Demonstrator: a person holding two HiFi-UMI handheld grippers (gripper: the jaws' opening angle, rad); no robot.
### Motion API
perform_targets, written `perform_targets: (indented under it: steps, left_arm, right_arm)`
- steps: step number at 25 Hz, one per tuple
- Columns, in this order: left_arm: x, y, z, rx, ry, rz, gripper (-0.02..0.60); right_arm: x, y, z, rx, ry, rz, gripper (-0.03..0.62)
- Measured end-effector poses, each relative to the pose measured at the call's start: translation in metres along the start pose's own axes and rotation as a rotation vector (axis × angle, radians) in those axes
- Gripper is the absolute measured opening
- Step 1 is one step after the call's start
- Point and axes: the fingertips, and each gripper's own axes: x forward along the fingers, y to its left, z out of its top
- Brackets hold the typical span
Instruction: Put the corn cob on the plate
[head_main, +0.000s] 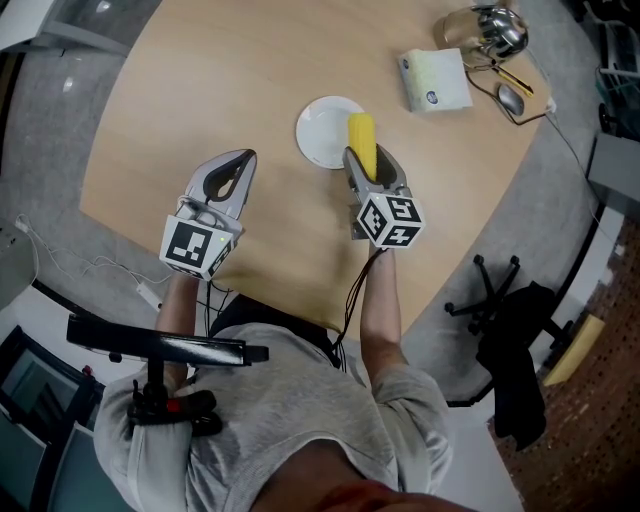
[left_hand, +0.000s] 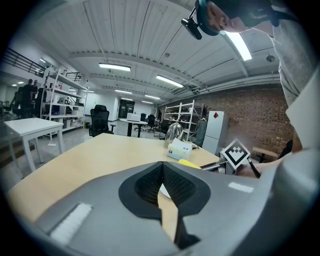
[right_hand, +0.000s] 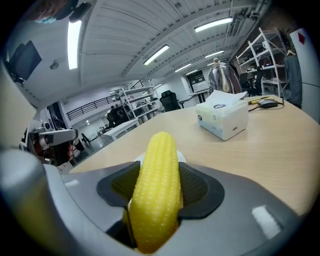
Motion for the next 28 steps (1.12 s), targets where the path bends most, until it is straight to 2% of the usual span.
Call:
perform_targets:
  steps: [28]
  left_arm:
    - [-0.004, 0.007, -0.005, -0.022, 0.006, 0.024, 0.020]
  right_arm:
    - [0.022, -0.004, -0.004, -0.030, 0.080, -0.034, 0.247]
